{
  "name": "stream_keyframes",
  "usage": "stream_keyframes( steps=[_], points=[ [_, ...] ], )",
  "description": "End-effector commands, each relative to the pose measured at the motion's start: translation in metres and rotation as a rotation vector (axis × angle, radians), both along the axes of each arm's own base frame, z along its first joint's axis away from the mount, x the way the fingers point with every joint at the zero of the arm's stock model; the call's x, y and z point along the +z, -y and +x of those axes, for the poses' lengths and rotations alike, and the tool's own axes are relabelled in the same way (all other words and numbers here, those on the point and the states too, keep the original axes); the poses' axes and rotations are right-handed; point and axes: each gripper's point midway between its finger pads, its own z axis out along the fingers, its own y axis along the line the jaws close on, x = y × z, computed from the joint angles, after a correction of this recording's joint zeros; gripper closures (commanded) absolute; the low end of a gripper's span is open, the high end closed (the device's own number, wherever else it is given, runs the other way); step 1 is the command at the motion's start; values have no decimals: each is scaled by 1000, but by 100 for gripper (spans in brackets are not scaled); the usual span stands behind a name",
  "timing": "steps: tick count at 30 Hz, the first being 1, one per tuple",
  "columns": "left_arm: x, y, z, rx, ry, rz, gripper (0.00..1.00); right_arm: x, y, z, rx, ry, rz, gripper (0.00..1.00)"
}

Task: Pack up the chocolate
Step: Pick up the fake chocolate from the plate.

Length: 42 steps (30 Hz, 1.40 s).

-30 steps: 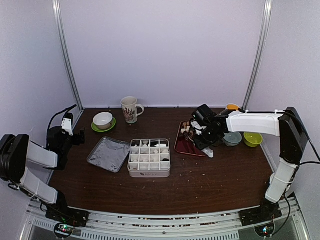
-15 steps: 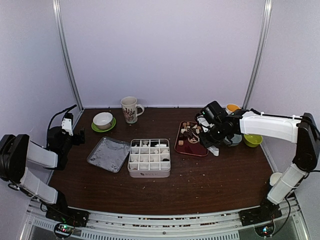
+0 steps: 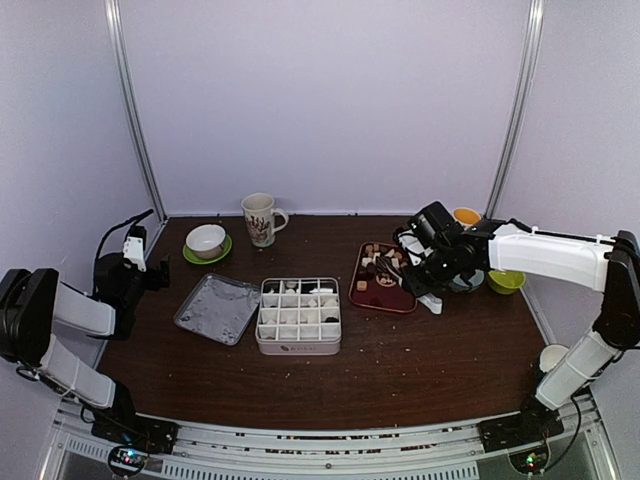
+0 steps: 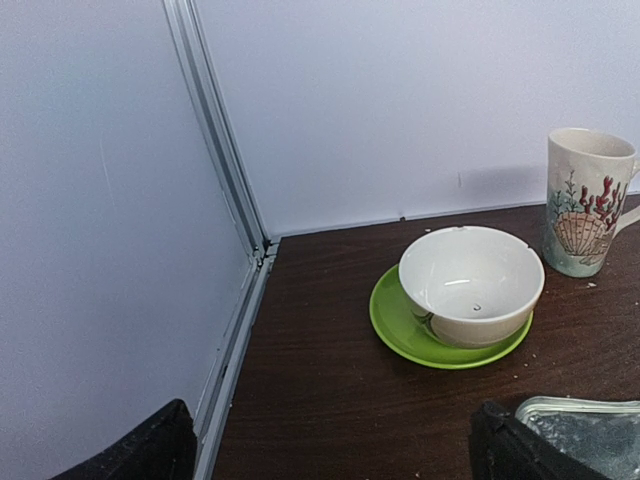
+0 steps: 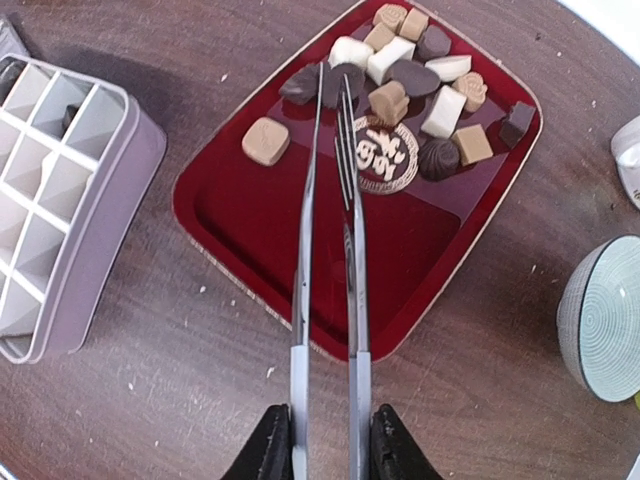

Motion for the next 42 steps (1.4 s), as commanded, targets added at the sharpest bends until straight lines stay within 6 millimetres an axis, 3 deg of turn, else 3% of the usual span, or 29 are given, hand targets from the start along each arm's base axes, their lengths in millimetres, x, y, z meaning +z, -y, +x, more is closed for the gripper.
stream_keyframes(
  steps=[1,8,19,28,42],
  points=[
    [10,-4,4,15,35,-6,2,8,3,-14,14,-10,49,73],
    [10,-4,4,14,36,-6,2,9,2,-28,37,-38,85,73],
    [10,-4,4,14,35,-6,2,12,-4,-28,58,-49,101,74],
    [10,-4,4,15,36,-6,2,35,-34,-55,231,-43,261,75],
    [10,-4,4,15,36,-6,2,47,-49,-76,328,-31,314,75]
  ],
)
